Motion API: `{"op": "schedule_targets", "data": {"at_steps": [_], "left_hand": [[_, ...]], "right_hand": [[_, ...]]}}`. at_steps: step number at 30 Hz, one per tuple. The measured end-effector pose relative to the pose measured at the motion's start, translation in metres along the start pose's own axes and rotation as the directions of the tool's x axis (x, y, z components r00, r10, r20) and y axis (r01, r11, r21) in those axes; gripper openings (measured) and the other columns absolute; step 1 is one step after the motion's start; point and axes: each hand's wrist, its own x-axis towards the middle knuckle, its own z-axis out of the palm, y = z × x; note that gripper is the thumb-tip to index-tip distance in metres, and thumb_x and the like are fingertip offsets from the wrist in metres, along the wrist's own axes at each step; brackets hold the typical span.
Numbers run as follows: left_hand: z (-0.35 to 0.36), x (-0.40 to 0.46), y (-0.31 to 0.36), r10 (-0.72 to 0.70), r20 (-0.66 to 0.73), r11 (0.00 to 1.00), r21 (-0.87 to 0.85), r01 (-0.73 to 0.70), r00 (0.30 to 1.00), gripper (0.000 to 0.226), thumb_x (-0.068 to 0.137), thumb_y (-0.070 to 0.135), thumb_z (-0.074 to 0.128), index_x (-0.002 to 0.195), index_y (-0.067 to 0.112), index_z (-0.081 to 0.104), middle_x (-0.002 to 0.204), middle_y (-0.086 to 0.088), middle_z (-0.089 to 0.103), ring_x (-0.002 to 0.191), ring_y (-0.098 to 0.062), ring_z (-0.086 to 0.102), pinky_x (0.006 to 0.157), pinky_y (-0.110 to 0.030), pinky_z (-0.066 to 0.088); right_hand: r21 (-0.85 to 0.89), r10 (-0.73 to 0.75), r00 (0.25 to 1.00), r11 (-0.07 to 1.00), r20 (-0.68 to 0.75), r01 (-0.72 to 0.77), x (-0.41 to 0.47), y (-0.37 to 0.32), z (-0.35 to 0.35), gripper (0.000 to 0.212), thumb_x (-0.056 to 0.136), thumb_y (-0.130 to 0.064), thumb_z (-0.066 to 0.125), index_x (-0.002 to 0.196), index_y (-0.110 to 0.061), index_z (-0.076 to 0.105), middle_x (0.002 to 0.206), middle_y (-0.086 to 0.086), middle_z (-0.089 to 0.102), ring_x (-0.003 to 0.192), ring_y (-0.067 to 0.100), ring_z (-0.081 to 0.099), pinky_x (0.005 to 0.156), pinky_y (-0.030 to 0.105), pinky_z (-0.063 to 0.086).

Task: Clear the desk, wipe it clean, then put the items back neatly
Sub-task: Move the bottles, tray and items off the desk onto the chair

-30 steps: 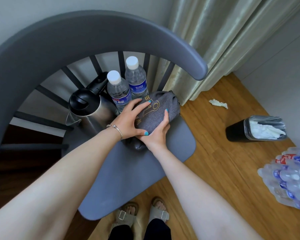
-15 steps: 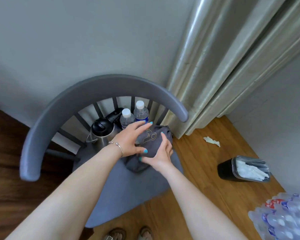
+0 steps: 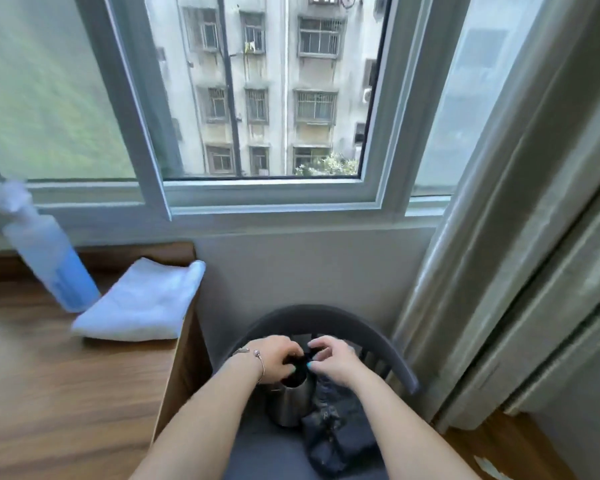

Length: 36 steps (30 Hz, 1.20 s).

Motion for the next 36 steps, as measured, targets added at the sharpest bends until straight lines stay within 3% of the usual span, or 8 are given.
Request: {"op": "schedule_targets", "data": {"at_steps": [2, 7, 12, 16, 21, 28, 31, 36], "left_hand": [[-0.03, -0.026, -0.011, -0.081, -0.071, 0.993, -0.094, 0.074, 0.994, 0.034, 0.087, 0.032, 0.054, 0.12, 0.032, 0.06, 0.118, 0.006, 0.063, 0.111, -0.015, 0.057, 0.095, -0.03, 0.046], [-0.077, -0.1, -0.055, -0.213, -0.202, 0.967, -0.185, 0.176, 0.956, 0.025, 0.087, 0.026, 0.06, 0.11, 0.021, 0.068, 0.108, 0.0, 0.069, 0.101, -0.015, 0.062, 0.088, -0.022, 0.046], [-0.099, -0.184, -0.102, -0.305, -0.278, 0.937, -0.258, 0.235, 0.911, 0.022, 0.088, 0.026, 0.062, 0.108, 0.021, 0.07, 0.107, 0.002, 0.069, 0.098, -0.011, 0.06, 0.086, -0.018, 0.042], [-0.095, -0.26, -0.142, -0.385, -0.342, 0.892, -0.377, 0.25, 0.857, 0.021, 0.086, 0.022, 0.066, 0.107, 0.018, 0.071, 0.106, 0.0, 0.069, 0.099, -0.01, 0.061, 0.087, -0.02, 0.046], [-0.067, -0.362, -0.205, -0.469, -0.29, 0.854, -0.39, 0.345, 0.834, 0.019, 0.087, 0.023, 0.066, 0.105, 0.018, 0.072, 0.103, 0.003, 0.069, 0.093, -0.006, 0.061, 0.086, -0.018, 0.047], [-0.035, -0.508, -0.284, -0.666, -0.324, 0.705, -0.568, 0.424, 0.672, 0.013, 0.087, 0.018, 0.066, 0.099, 0.019, 0.071, 0.103, 0.005, 0.067, 0.102, -0.01, 0.062, 0.095, -0.026, 0.048], [-0.025, -0.562, -0.305, -0.739, -0.322, 0.631, -0.638, 0.442, 0.592, 0.01, 0.085, 0.023, 0.069, 0.093, 0.029, 0.07, 0.102, 0.009, 0.068, 0.101, -0.007, 0.061, 0.096, -0.029, 0.049], [-0.002, -0.635, -0.33, -0.828, -0.292, 0.525, -0.702, 0.48, 0.478, 0.01, 0.086, 0.024, 0.068, 0.095, 0.027, 0.071, 0.101, 0.011, 0.066, 0.098, -0.005, 0.059, 0.09, -0.022, 0.045]], "right_hand": [[0.006, -0.049, 0.999, 0.999, -0.007, 0.049, -0.007, -0.036, -0.002, 0.031, 0.081, -0.008, 0.071, 0.108, -0.022, 0.068, 0.082, -0.007, 0.064, 0.076, 0.007, 0.06, 0.061, 0.003, 0.041], [-0.045, -0.177, 0.984, 0.983, 0.003, 0.177, -0.03, -0.121, 0.019, 0.021, 0.08, -0.013, 0.072, 0.081, -0.034, 0.068, 0.084, -0.002, 0.069, 0.074, 0.009, 0.062, 0.07, 0.017, 0.051], [-0.068, -0.325, 0.944, 0.942, 0.057, 0.328, -0.055, -0.199, 0.063, 0.017, 0.081, -0.011, 0.072, 0.085, -0.028, 0.071, 0.081, 0.002, 0.068, 0.063, 0.003, 0.057, 0.057, 0.01, 0.044], [-0.076, -0.366, 0.92, 0.922, 0.141, 0.379, -0.075, -0.252, 0.117, 0.018, 0.081, -0.007, 0.074, 0.084, -0.024, 0.068, 0.079, 0.002, 0.066, 0.063, 0.003, 0.056, 0.069, 0.015, 0.048], [-0.069, -0.398, 0.876, 0.9, 0.271, 0.43, -0.104, -0.31, 0.203, 0.014, 0.084, -0.012, 0.073, 0.098, -0.015, 0.072, 0.083, 0.002, 0.07, 0.074, 0.009, 0.064, 0.075, 0.023, 0.054], [-0.076, -0.474, 0.762, 0.826, 0.441, 0.558, -0.147, -0.394, 0.323, 0.019, 0.087, -0.019, 0.072, 0.105, -0.014, 0.071, 0.097, 0.005, 0.074, 0.082, 0.011, 0.067, 0.068, 0.017, 0.052], [-0.082, -0.49, 0.716, 0.795, 0.497, 0.601, -0.161, -0.426, 0.37, 0.011, 0.087, -0.018, 0.072, 0.098, -0.019, 0.07, 0.097, 0.003, 0.073, 0.088, 0.013, 0.068, 0.074, 0.022, 0.054], [-0.131, -0.501, 0.615, 0.701, 0.61, 0.701, -0.176, -0.469, 0.439, 0.009, 0.087, -0.02, 0.072, 0.096, -0.023, 0.068, 0.1, 0.002, 0.07, 0.093, 0.016, 0.067, 0.085, 0.031, 0.056]]}}
